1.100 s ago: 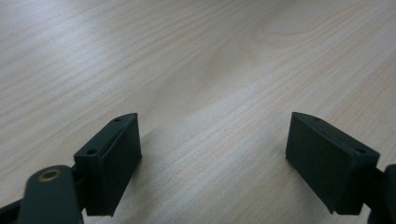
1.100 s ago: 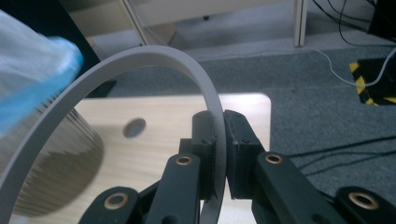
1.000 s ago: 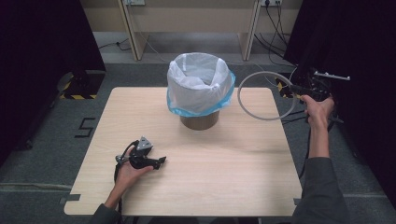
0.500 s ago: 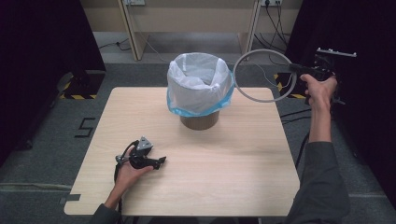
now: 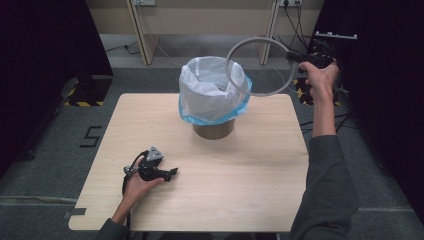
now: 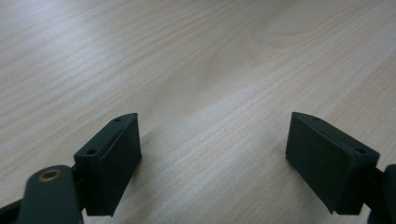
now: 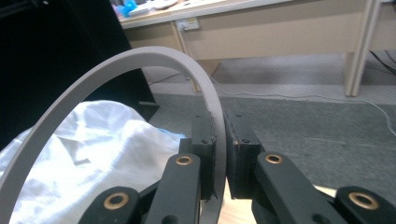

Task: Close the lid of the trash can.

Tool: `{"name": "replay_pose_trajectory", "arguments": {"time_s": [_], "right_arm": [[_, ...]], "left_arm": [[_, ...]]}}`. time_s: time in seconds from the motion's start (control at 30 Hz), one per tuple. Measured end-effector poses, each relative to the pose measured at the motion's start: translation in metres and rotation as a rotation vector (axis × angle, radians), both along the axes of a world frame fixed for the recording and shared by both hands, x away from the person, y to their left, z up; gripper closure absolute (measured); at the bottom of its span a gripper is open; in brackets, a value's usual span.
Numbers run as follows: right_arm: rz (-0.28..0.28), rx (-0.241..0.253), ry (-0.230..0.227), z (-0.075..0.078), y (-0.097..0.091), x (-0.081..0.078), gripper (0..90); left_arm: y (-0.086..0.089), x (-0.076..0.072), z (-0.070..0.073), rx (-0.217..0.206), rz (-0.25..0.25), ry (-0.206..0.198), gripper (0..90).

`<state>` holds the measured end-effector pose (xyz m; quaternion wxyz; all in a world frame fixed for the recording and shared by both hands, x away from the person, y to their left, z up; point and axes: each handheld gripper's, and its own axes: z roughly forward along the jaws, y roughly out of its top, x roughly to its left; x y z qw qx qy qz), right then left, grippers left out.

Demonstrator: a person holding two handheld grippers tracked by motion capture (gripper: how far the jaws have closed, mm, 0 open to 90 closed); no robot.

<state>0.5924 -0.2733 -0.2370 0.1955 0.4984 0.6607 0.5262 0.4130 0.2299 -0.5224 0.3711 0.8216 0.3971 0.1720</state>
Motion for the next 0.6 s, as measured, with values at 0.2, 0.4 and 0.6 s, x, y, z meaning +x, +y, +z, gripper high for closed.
{"name": "replay_pose_trajectory", "arguments": {"time_s": [0.2,0.4,0.6], "right_arm": [[0.053,-0.015,0.019,0.002,0.039,0.012,83.7],[0.096,-0.016,0.041,-0.001,0.08,0.027,83.7],[0.116,-0.02,0.07,-0.006,0.108,0.037,83.6]], "left_arm": [[0.0,0.0,0.0,0.001,0.0,0.0,17.3],[0.0,0.0,0.0,0.001,0.0,-0.002,17.4],[0.0,0.0,0.0,0.0,-0.001,-0.004,17.6]]}}
